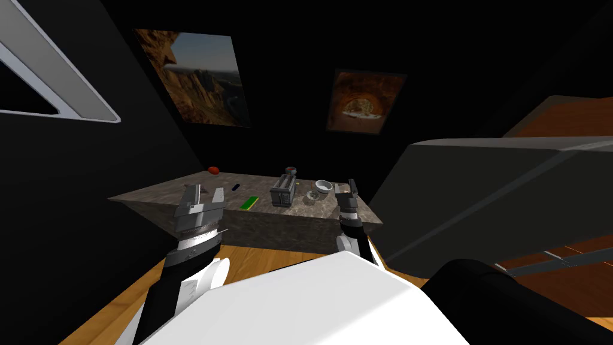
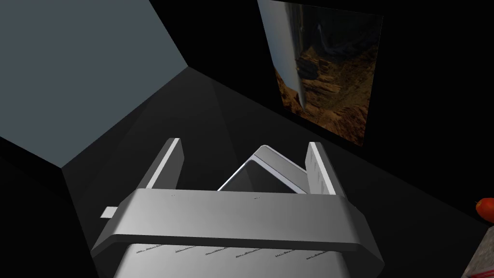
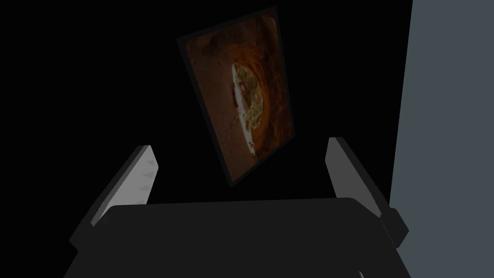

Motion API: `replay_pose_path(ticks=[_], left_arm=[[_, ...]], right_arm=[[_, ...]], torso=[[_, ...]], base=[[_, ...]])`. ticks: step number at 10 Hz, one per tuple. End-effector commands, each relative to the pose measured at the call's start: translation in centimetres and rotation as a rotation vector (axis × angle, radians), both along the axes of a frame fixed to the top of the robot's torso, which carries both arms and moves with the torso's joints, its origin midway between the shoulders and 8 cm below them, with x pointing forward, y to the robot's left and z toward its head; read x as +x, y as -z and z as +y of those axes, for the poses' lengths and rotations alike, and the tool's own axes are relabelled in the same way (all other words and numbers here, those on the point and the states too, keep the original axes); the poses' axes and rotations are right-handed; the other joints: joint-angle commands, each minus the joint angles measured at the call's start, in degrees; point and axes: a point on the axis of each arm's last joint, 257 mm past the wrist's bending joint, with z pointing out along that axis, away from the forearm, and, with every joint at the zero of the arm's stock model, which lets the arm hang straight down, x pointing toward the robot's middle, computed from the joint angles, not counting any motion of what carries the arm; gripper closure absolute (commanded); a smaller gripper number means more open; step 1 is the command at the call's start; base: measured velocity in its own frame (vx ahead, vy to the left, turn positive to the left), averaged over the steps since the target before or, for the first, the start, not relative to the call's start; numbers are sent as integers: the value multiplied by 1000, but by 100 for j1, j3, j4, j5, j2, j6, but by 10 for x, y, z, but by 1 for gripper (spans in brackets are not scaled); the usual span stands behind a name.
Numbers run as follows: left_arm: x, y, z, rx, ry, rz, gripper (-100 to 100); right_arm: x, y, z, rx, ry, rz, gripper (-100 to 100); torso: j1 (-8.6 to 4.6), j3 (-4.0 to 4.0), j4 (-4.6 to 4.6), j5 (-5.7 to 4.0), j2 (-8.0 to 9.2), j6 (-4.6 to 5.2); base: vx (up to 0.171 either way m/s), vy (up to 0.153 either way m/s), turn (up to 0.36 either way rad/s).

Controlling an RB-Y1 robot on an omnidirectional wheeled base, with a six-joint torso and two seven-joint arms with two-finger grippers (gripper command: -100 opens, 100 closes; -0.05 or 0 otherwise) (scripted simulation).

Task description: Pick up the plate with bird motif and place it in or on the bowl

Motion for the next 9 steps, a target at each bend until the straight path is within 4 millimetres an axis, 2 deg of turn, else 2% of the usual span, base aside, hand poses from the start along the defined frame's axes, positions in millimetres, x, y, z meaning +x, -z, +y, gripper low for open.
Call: replay_pose_path(ticks=[1, 3, 6, 7, 9], left_arm=[[0, 0, 0, 0, 0, 0, 0], [0, 0, 0, 0, 0, 0, 0], [0, 0, 0, 0, 0, 0, 0], [0, 0, 0, 0, 0, 0, 0], [0, 0, 0, 0, 0, 0, 0]], right_arm=[[3, 7, 2, -47, 4, 23, -100], [10, 22, 3, -141, 18, 71, -100], [21, 60, -1, -337, 65, 174, -100], [21, 60, 0, -350, 59, 174, -100], [27, 92, -10, -511, 100, 254, -100]], torso=[[0, 0, 0, 0, 0, 0], [9, -2, -1, 2, -4, -1], [27, -4, -2, 6, -7, -1], [31, -5, -2, 7, -9, 0], [20, -3, -1, 5, -5, -1]], base=[[4, 17, 33], [17, 40, 44], [19, 78, 65], [19, 61, 13], [18, 71, 71]])
